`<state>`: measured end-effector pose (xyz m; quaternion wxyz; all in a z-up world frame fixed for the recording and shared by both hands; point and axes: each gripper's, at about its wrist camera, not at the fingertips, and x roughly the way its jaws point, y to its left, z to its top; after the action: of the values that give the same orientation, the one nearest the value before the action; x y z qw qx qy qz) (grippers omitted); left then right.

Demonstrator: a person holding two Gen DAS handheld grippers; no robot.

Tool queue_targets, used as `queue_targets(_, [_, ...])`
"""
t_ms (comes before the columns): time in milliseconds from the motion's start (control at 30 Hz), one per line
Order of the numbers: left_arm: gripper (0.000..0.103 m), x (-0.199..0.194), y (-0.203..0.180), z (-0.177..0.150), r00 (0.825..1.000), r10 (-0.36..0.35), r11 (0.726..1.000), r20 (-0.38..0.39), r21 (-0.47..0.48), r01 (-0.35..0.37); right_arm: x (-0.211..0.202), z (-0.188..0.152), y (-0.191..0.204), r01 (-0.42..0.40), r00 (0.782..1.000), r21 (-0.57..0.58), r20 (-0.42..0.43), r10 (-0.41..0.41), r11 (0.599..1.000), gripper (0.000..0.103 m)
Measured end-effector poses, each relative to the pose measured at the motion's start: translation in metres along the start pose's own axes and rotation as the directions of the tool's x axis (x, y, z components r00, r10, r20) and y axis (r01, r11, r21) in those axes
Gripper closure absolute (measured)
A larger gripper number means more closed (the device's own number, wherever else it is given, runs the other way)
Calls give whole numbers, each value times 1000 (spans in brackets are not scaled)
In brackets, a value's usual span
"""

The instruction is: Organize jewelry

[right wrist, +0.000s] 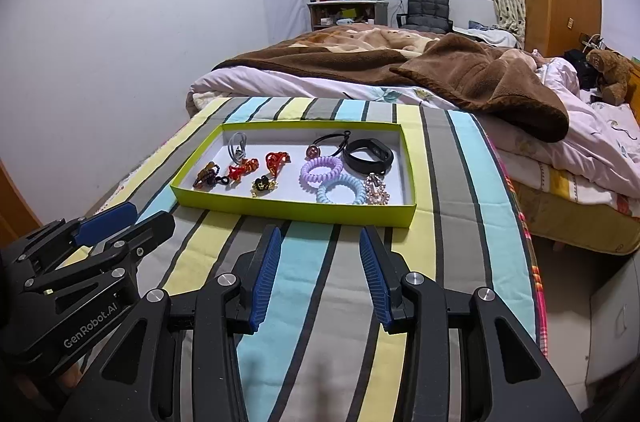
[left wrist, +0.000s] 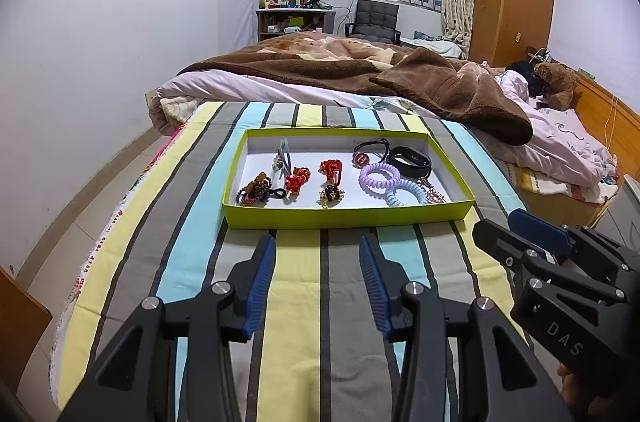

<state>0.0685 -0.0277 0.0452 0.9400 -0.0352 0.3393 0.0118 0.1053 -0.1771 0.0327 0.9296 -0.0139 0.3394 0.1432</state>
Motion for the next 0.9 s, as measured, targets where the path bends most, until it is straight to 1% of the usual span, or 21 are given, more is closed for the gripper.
queue_targets(267, [58, -3, 1, 0, 1000, 6, 1000, 7, 0, -6, -1, -1, 1, -1, 1000, 0, -4, 1, 1000, 61])
queue_targets(500, [58, -4, 2, -2, 1000, -3, 1000, 4, -9, 3, -3, -3, 2, -1, 1000, -1, -2, 1, 1000, 61])
queue_targets(733, [58, -10, 1, -2, 1000, -5, 1000, 26, -3, 5, -8, -4, 4, 1, 1000, -1, -3, -1, 1000, 61])
queue_targets(900, [58, -11, 2, -1, 1000, -10, 1000, 28, -6, 10, -9, -3, 4, 0, 1000, 2, -2, 0, 1000, 61])
